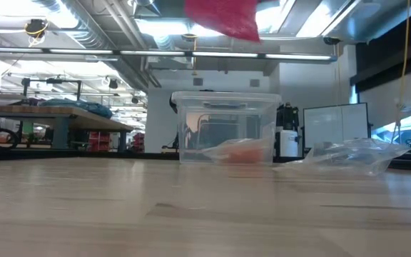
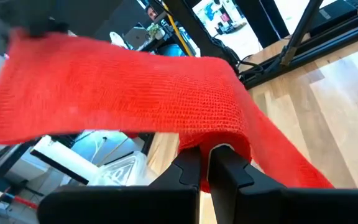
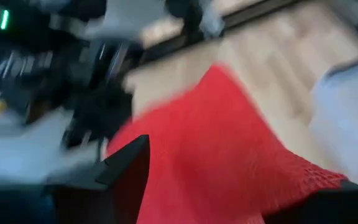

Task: Roll bandage
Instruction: Roll the red bandage

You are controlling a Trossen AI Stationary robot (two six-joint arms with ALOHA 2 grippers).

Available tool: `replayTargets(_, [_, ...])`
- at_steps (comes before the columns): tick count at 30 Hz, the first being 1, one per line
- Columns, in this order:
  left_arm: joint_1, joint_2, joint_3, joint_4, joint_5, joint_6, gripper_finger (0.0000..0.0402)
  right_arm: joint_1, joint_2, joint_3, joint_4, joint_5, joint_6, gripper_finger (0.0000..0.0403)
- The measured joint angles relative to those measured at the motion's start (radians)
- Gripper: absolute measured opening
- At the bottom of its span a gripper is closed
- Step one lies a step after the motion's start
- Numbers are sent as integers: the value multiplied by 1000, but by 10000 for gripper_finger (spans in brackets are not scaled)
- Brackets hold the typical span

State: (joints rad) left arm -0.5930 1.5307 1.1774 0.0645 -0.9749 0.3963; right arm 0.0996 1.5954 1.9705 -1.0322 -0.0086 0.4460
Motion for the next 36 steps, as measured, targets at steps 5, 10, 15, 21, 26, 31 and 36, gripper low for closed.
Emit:
replayTargets(5, [-1, 0, 0, 0, 2, -1, 4, 34, -13, -2, -169, -18, 28, 250])
replayTargets(10, [0, 0, 0, -1, 2, -3, 4, 81, -9, -3, -179, 154, 20, 250])
replayTargets(15, [-10, -2, 0, -1, 0, 1, 4, 144, -9, -10, -247, 139, -9, 250])
replayTargets(21, [-51, -4, 21, -1, -62, 38, 4, 348, -13, -26, -405, 387, -26, 250])
replayTargets(26, [-75, -5, 40, 1, -74, 52, 4, 483, -66, -153, -359, 562, 42, 250])
replayTargets(31, [-76, -5, 40, -2, -76, 51, 4, 542, -212, -456, -125, 647, 78, 250])
replayTargets(36, [-65, -5, 40, -3, -77, 51, 4, 541, -367, -838, 375, 654, -3, 250])
